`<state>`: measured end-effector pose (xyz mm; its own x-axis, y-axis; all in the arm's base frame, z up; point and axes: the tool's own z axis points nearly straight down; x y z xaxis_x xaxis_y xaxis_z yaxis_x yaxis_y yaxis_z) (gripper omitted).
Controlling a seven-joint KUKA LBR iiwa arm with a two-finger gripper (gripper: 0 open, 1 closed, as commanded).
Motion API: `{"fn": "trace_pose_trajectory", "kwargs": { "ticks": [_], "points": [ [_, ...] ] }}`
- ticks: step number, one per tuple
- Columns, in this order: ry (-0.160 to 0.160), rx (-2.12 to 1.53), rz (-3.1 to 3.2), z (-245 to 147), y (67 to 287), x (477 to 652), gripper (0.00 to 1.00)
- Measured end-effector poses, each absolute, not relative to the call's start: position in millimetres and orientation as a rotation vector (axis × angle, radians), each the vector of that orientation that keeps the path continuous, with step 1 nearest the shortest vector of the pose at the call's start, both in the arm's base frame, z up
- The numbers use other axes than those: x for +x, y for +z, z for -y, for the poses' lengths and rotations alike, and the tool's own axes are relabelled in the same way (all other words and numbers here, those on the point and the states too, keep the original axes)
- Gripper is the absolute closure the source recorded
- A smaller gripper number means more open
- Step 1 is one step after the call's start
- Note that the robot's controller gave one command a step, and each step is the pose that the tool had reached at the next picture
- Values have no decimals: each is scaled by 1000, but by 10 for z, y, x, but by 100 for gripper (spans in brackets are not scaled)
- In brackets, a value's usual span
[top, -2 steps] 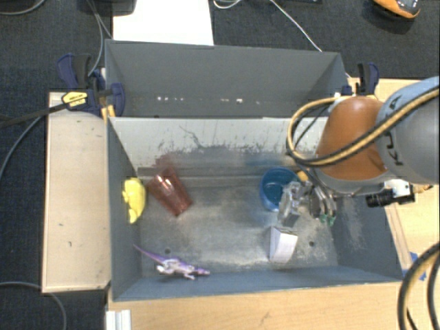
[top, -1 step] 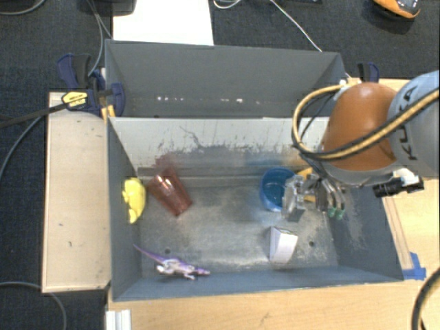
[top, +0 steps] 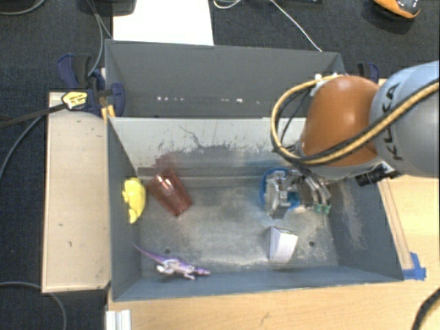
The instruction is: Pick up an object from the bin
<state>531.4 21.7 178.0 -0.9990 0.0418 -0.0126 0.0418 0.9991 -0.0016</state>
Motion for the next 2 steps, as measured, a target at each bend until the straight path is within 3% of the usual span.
{"fn": "trace_pose_trajectory", "kwargs": {
  "ticks": [1, 2],
  "points": [
    [7, -237, -3131, -446, 2078, 5026, 100],
    [-9, -356, -3106, -191, 2256, 4900, 100]
  ]
}}
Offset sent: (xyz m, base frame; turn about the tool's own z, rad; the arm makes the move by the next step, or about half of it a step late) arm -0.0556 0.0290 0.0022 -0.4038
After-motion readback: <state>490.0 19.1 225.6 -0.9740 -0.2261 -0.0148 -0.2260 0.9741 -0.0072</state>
